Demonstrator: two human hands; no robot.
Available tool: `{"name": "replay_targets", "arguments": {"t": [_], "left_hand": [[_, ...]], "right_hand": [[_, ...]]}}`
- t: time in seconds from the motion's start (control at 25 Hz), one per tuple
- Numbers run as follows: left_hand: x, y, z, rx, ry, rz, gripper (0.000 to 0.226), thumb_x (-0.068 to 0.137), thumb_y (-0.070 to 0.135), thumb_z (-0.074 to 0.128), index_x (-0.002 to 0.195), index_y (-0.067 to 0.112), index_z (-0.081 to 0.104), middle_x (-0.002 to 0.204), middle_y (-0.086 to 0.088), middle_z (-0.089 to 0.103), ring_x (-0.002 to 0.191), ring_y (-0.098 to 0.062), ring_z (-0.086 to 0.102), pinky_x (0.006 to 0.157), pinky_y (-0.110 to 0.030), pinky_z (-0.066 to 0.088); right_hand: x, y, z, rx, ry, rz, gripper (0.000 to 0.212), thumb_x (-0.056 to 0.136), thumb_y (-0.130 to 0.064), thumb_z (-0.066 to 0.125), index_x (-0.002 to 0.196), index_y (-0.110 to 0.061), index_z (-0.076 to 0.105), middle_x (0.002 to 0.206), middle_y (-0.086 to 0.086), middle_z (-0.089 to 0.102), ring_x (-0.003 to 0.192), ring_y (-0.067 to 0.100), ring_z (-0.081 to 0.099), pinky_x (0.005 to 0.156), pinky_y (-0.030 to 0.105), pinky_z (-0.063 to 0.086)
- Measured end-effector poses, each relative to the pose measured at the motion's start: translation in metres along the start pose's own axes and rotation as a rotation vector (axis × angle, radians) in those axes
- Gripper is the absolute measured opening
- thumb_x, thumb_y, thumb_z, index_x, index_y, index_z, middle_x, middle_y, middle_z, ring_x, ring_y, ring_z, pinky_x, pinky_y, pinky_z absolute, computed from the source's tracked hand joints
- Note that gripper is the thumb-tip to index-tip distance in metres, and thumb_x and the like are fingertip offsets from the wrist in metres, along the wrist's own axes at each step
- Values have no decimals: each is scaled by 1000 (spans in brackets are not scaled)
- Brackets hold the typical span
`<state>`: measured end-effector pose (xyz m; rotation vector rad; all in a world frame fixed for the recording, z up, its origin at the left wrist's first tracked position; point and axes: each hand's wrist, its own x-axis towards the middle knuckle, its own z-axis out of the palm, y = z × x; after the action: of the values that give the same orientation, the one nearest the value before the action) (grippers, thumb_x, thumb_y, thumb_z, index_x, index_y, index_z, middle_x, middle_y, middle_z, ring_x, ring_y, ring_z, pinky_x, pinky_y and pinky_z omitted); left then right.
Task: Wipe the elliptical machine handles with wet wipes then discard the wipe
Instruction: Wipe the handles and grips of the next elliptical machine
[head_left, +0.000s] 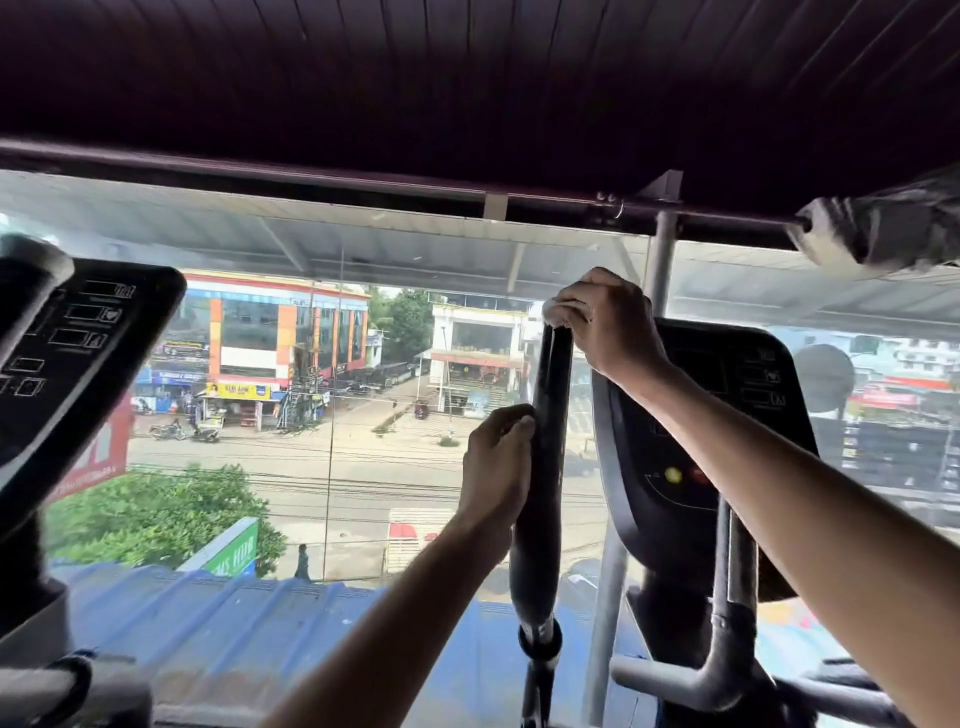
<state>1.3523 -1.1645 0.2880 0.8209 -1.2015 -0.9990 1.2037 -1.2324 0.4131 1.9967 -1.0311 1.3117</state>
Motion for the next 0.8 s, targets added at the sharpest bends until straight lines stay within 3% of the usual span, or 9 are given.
{"name": "replay_targets", "arguments": {"t": [0.08, 0.16, 0.28, 0.36, 0.44, 0.52, 0.6, 0.68, 0.8], "left_hand": [[0, -3, -5, -42, -59, -29, 25, 95, 26, 54, 104, 19, 76, 92, -1, 76, 85, -23, 67, 80, -36, 52], [-1, -3, -8, -92, -141, -58, 25, 103, 18, 51, 103, 14, 76, 87, -6, 73, 82, -22, 66, 77, -34, 48], [-2, -3, -6, -138, -205, -76, 28, 107, 18, 48, 105, 2, 70, 82, -13, 70, 81, -27, 66, 76, -36, 48], [-1, -5, -6, -157, -214, -70, 29, 109, 20, 46, 110, 2, 69, 81, -16, 69, 80, -28, 66, 76, -37, 50], [0, -6, -7, -182, -230, -49, 30, 110, 20, 45, 111, 0, 68, 82, -16, 66, 79, -28, 66, 76, -37, 51], [-1, -6, -8, -194, -242, -43, 30, 109, 19, 45, 110, -2, 68, 82, -14, 66, 79, -27, 66, 76, -36, 51], [-1, -4, -9, -188, -249, -52, 30, 109, 19, 46, 108, 1, 69, 82, -14, 68, 80, -27, 67, 74, -33, 51], [-1, -5, -13, -200, -256, -64, 29, 108, 20, 47, 106, 4, 71, 84, -14, 71, 82, -28, 69, 71, -31, 51], [0, -8, -19, -208, -244, -110, 31, 106, 24, 48, 102, 6, 73, 99, -20, 75, 87, -28, 68, 79, -35, 49]], "right_hand": [[4, 2, -2, -11, -29, -15, 7, 90, -17, 78, 95, -13, 82, 91, -2, 69, 76, 9, 67, 75, 16, 53], [7, 3, 1, -17, -54, -39, 10, 90, -18, 79, 96, -11, 82, 90, -2, 67, 73, 3, 62, 75, 16, 52], [14, 2, 3, -67, 19, -30, 6, 91, -11, 75, 89, -9, 80, 87, -4, 62, 72, 5, 59, 77, 29, 57], [18, 2, 1, -85, -54, -51, 5, 89, -13, 77, 88, -11, 81, 86, -3, 65, 75, 11, 62, 76, 37, 59], [22, 0, -1, -116, -161, -83, 5, 88, -14, 79, 87, -12, 82, 86, 2, 69, 76, 16, 66, 72, 39, 60], [27, -2, -2, -152, -120, -78, 7, 88, -12, 76, 84, -11, 81, 84, 4, 67, 75, 21, 66, 71, 36, 57], [31, -3, -4, -144, -132, -61, 8, 88, -12, 76, 84, -12, 82, 85, 3, 67, 75, 19, 65, 71, 34, 56], [29, -6, -5, -114, -246, -67, 7, 88, -18, 79, 88, -12, 83, 87, 4, 71, 76, 14, 64, 73, 32, 56], [15, -9, -1, -178, -164, -117, 9, 91, -12, 74, 89, -8, 82, 85, 7, 69, 76, 20, 65, 72, 37, 58]]}}
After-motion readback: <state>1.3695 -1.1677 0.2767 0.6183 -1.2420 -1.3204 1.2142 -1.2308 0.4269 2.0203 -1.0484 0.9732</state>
